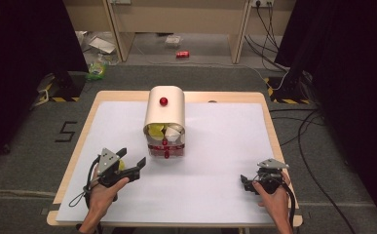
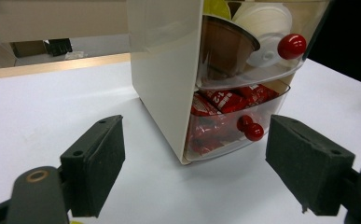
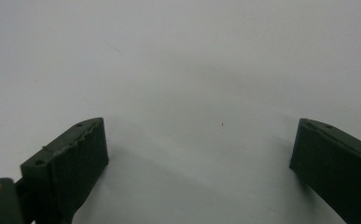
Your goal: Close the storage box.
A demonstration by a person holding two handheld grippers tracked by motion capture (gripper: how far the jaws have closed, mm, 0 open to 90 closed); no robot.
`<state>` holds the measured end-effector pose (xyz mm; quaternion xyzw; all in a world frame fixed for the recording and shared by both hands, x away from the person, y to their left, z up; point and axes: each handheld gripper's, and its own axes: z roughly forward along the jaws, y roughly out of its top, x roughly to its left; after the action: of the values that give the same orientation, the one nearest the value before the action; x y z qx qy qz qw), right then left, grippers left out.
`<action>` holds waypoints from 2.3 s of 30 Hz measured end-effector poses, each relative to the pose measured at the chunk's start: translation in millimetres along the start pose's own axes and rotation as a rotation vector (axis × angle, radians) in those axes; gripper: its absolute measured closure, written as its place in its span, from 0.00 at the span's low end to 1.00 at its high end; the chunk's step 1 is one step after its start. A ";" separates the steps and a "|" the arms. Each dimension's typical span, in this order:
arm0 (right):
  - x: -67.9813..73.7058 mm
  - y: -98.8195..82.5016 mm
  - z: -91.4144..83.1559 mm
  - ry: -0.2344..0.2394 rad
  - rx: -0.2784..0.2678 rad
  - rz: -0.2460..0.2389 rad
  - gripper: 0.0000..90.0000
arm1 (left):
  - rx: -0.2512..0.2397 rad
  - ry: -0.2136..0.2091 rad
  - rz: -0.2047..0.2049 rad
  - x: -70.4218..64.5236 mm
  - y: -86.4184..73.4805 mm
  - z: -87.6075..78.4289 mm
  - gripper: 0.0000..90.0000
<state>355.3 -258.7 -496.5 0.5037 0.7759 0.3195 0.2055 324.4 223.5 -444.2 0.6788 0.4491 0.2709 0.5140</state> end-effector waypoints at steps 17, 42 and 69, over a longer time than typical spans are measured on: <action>0.0 0.0 0.0 -0.001 0.000 -0.002 0.05 | 0.001 -0.029 0.021 -6.3 -11.5 -7.9 0.21; 0.1 0.0 0.0 -0.001 0.000 -0.002 0.05 | 0.042 -0.066 0.046 -5.3 -32.6 -20.1 0.17; 0.2 -0.1 0.0 -0.002 0.000 -0.002 0.05 | 0.136 -0.084 0.077 -2.5 -67.0 -28.8 0.17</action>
<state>355.2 -258.6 -496.5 0.5031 0.7762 0.3188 0.2067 277.3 238.9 -497.7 0.7398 0.4181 0.2306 0.4741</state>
